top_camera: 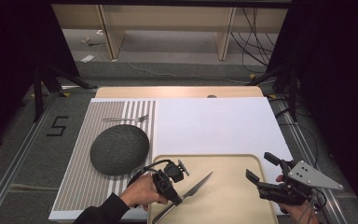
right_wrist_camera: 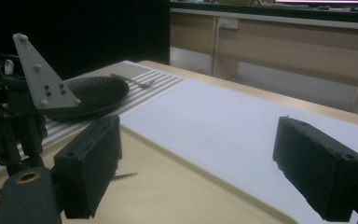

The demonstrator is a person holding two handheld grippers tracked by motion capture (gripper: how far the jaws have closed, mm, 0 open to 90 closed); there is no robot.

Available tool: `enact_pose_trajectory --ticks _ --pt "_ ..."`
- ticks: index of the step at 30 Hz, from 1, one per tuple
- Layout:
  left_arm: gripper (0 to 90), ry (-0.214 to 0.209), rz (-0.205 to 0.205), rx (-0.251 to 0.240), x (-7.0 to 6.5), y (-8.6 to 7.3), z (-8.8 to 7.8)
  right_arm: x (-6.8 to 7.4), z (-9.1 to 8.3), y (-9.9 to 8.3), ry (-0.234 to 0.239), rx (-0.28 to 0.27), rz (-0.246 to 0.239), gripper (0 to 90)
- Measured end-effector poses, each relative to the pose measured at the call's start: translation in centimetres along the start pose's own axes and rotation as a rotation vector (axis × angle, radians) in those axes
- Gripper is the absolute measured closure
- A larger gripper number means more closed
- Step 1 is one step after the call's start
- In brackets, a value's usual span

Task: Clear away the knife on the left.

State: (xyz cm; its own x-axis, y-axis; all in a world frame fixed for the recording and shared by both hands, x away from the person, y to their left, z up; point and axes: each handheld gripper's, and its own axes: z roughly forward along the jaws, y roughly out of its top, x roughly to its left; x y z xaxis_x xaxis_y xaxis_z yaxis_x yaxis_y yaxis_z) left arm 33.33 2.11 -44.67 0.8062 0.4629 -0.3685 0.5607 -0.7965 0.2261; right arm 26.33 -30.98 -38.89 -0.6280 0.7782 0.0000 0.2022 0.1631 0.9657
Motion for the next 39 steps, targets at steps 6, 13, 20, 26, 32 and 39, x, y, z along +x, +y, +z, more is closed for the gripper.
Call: enact_pose_trajectory --ticks 6,13,20,26,32,39 --pt "79.8 0.003 -0.007 0.021 0.1 0.0 0.7 0.0 0.0 0.0 0.003 -0.001 -0.007 16.2" --pt "79.3 0.041 0.002 0.047 -0.1 -0.1 1.3 0.1 0.0 0.0 0.006 -0.002 -0.005 16.3" --pt "78.6 0.024 0.019 0.023 0.0 -0.2 1.2 0.1 0.0 0.0 0.008 0.000 -0.007 16.4" --pt "60.4 -0.006 0.037 -0.033 0.0 -0.3 0.3 0.1 0.0 0.0 0.008 0.002 -0.010 16.4" --pt "40.0 0.064 0.058 -0.092 -0.4 -0.1 0.0 0.1 0.0 0.0 0.008 0.001 -0.008 16.4" --pt "49.2 0.077 0.118 -0.112 -1.3 0.1 0.0 0.1 0.0 0.0 0.010 0.001 -0.008 16.5"
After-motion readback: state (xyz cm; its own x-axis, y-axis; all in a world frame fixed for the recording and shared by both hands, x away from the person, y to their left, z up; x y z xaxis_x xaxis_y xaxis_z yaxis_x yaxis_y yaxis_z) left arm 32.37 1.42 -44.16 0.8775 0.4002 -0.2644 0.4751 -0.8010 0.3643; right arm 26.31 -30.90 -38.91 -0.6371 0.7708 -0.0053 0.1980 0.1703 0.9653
